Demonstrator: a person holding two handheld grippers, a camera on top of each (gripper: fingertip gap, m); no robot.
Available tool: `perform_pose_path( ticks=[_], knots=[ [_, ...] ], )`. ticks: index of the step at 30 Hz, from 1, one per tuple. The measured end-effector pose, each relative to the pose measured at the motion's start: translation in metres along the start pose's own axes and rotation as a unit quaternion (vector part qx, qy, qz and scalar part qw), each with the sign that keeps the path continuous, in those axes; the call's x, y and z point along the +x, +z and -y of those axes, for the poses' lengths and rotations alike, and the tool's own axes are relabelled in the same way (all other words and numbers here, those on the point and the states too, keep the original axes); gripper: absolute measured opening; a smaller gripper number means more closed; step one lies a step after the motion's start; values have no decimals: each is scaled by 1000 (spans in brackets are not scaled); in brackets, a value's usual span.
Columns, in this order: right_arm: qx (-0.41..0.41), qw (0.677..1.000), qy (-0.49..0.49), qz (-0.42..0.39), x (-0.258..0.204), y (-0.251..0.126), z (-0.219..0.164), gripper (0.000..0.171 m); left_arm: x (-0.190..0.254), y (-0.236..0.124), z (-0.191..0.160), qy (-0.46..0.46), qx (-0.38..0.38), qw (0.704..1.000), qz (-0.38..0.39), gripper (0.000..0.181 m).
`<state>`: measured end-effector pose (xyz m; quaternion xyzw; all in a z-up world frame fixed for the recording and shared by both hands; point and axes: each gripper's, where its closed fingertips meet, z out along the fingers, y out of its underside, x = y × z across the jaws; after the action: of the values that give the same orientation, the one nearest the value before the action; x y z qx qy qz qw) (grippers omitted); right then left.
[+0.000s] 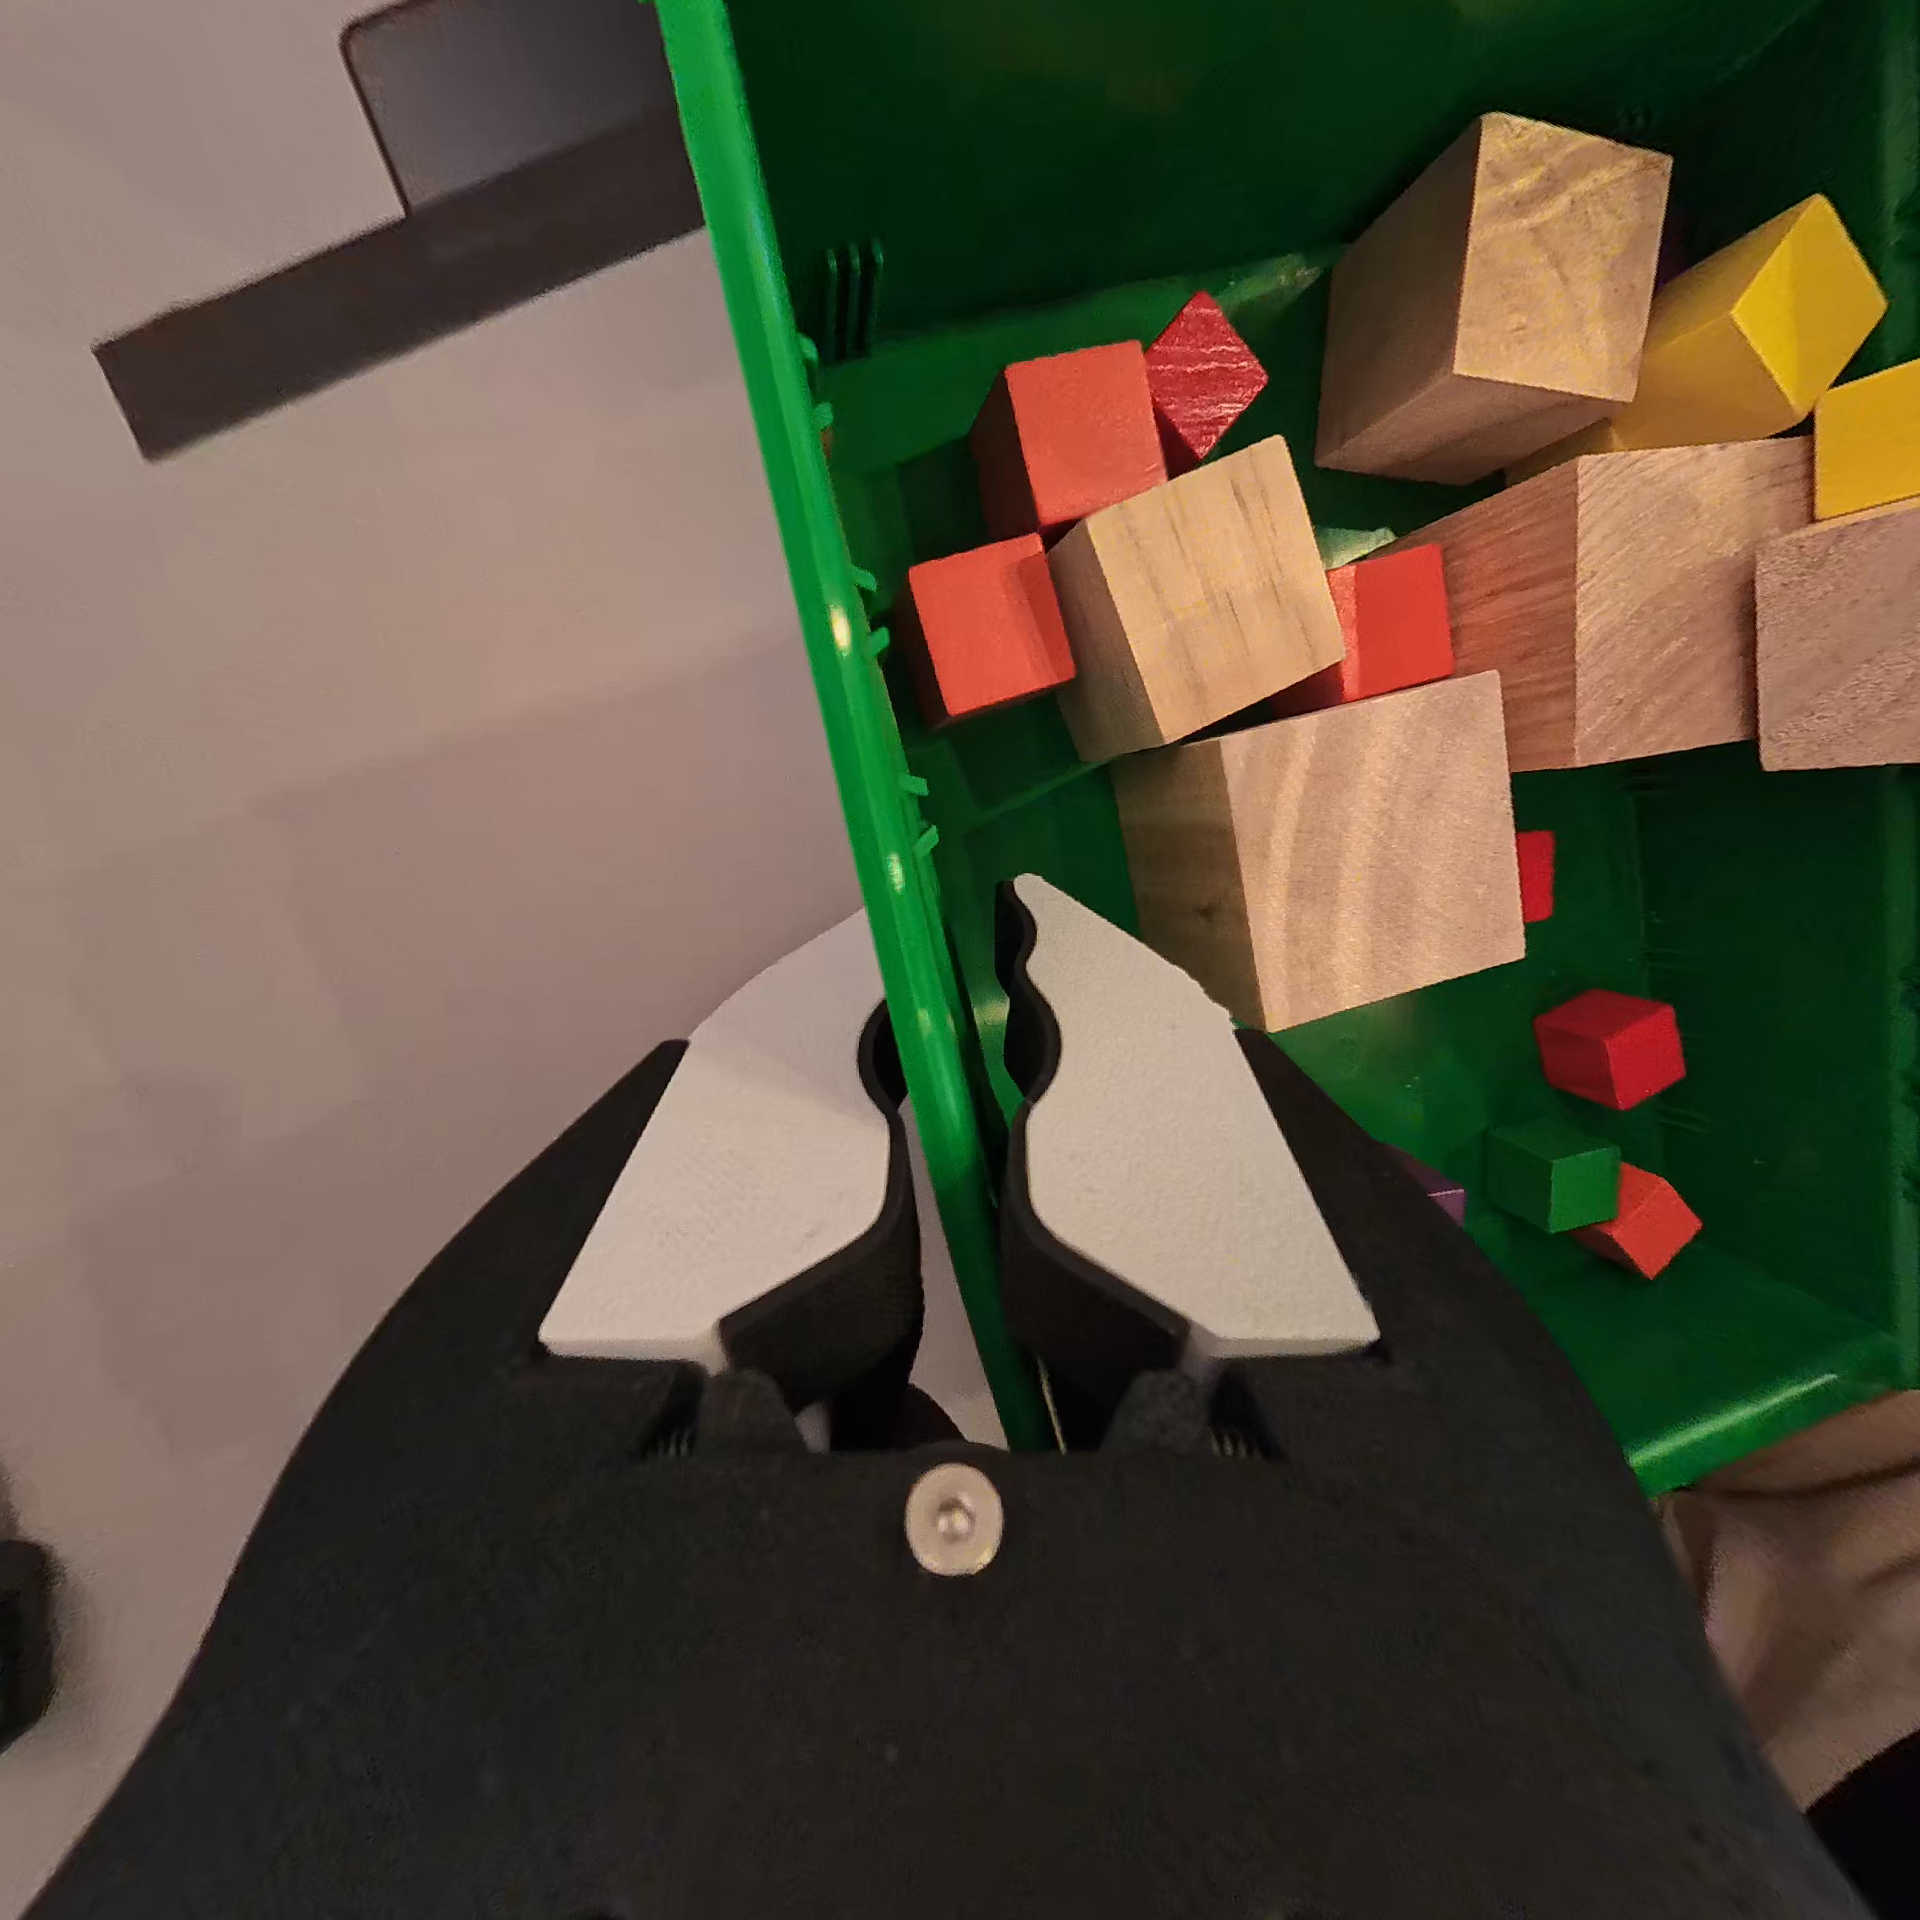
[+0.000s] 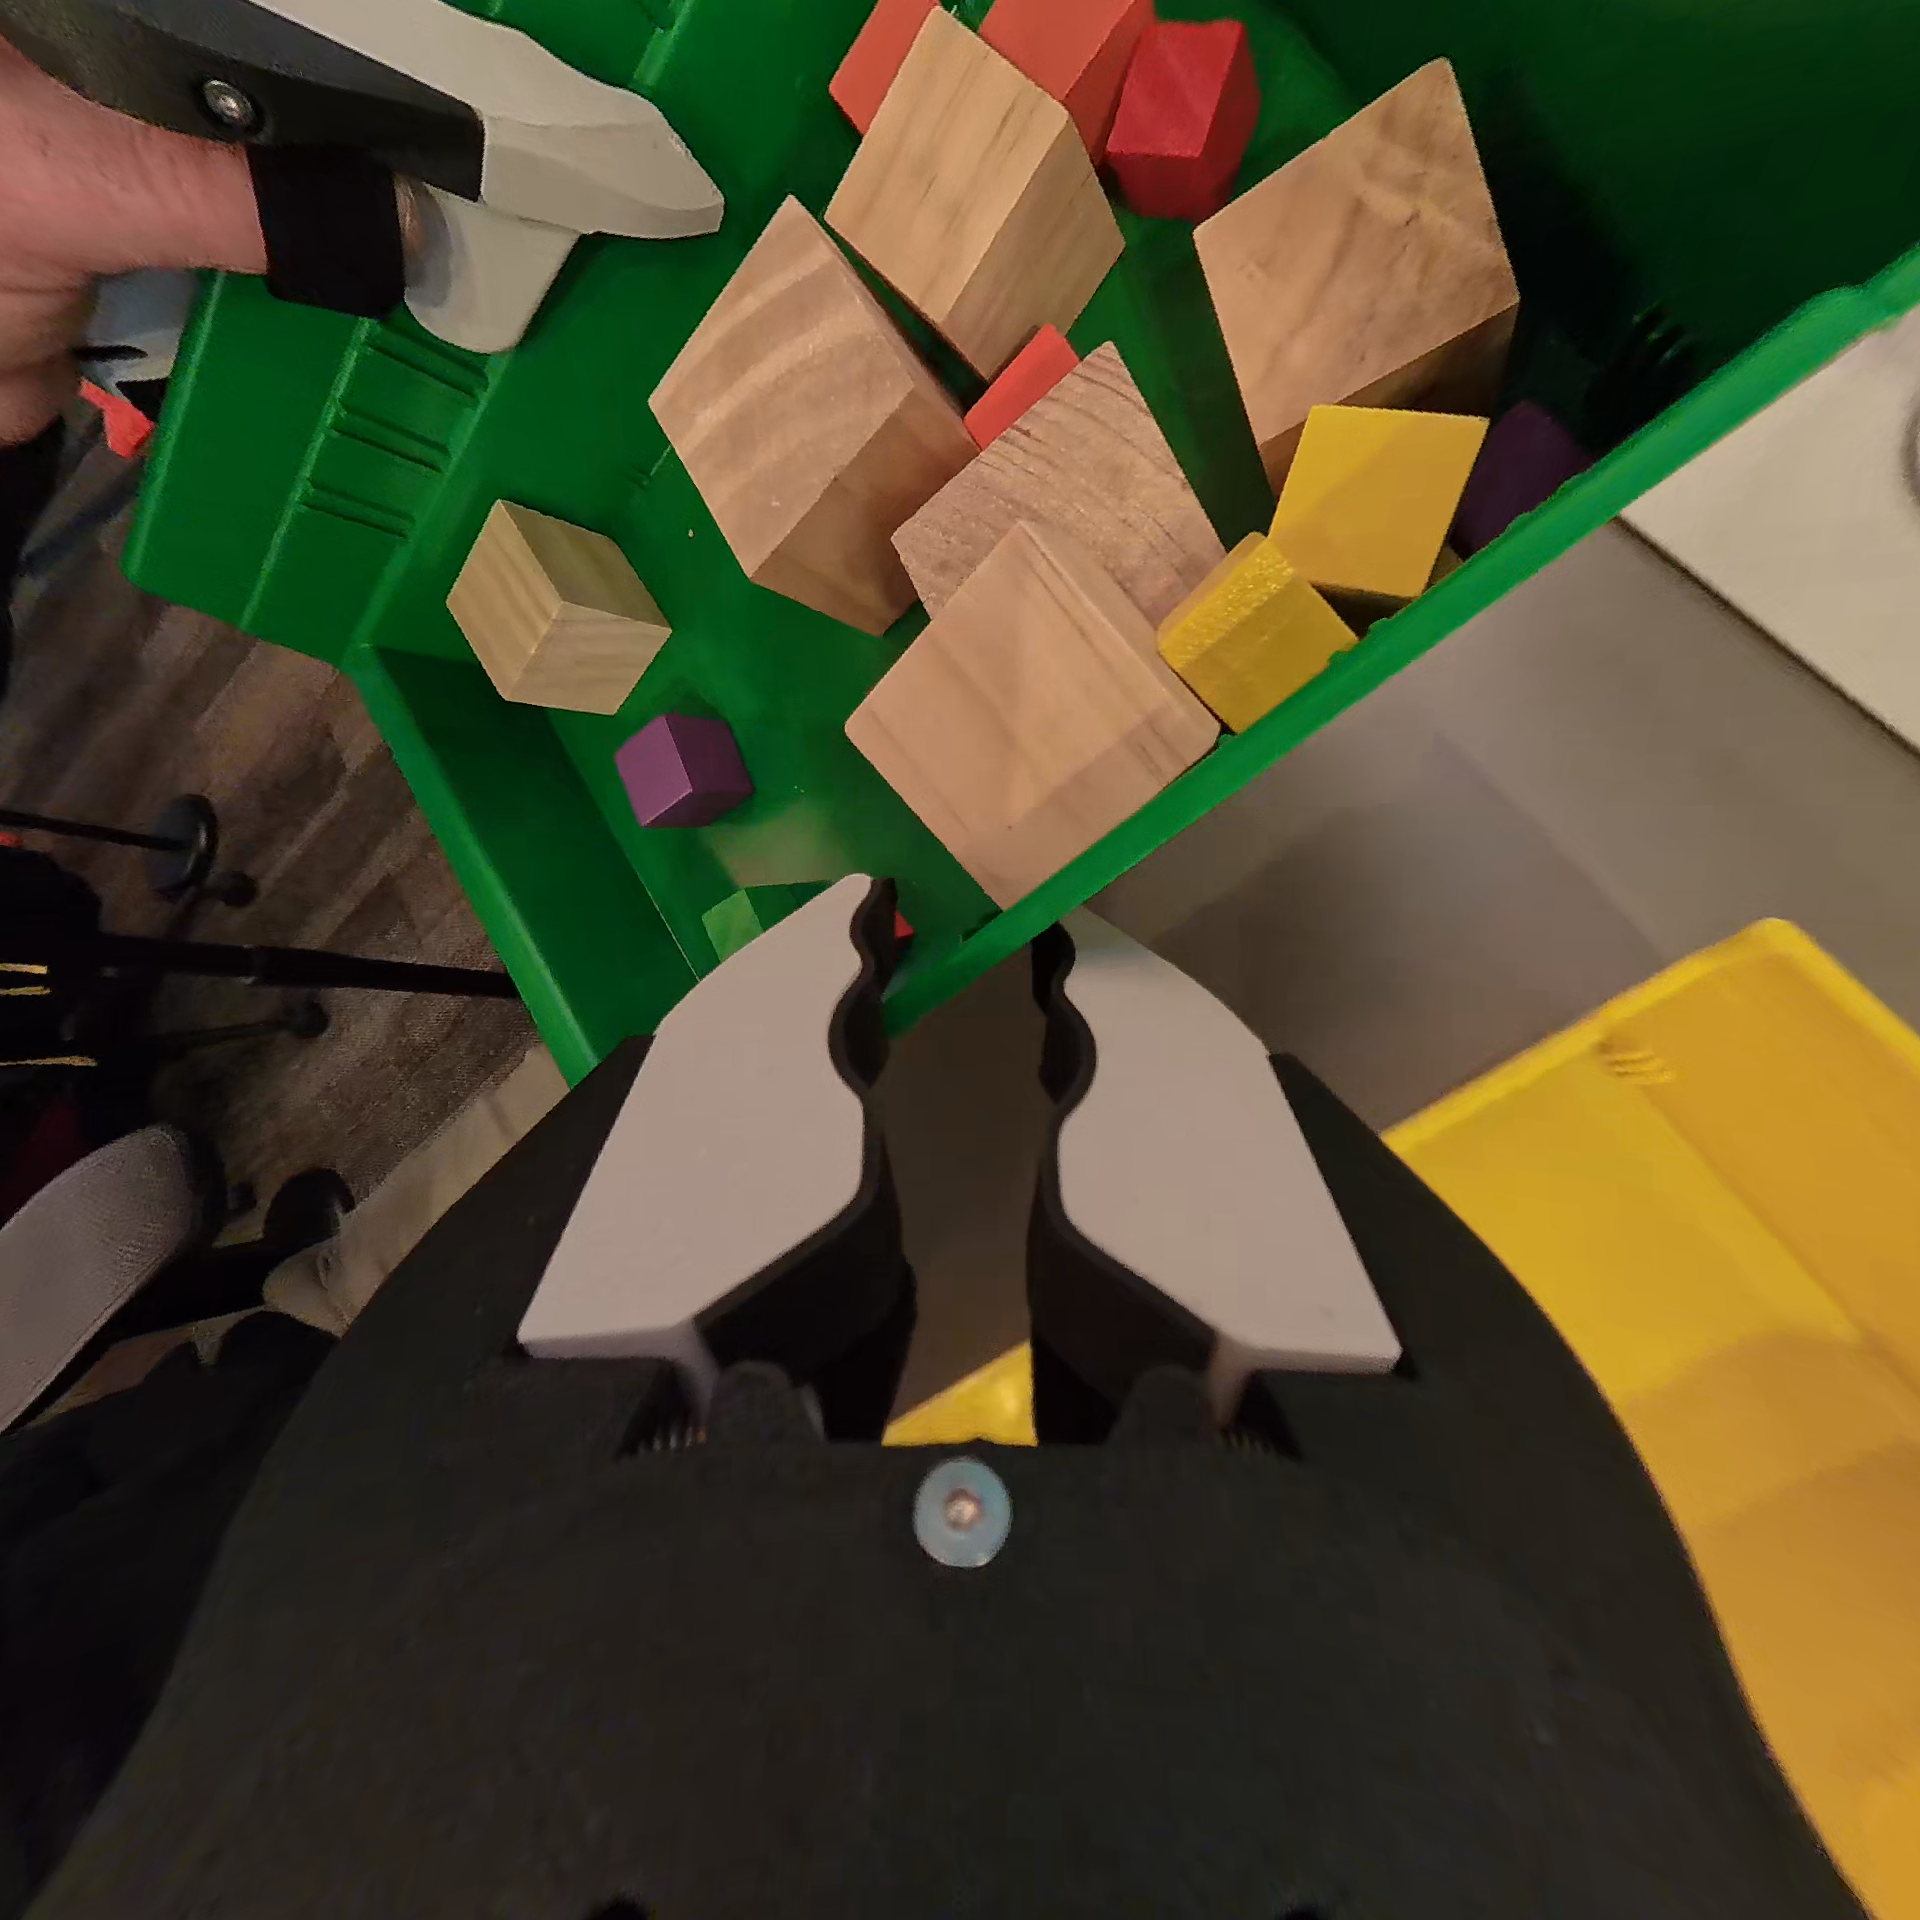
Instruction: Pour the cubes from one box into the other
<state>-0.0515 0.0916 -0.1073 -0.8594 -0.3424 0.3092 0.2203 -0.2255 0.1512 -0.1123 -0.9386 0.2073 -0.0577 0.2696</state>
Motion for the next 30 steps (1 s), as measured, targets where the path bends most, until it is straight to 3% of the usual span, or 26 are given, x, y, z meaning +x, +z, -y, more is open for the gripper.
perform_pose_path(
  ticks=[9, 18, 30],
  knots=[
    [27, 999, 11, -34, 39, -74, 17, 19, 45, -9, 78, 35, 21, 999, -7, 12],
    [63, 993, 38, -90, 99, -147, 7, 17, 115, 6, 152, 75, 51, 996, -13, 12],
    [97, 982, 64, -147, 166, -198, -25, 13, 190, 37, 208, 89, 106, 990, -10, 13]
  ],
)
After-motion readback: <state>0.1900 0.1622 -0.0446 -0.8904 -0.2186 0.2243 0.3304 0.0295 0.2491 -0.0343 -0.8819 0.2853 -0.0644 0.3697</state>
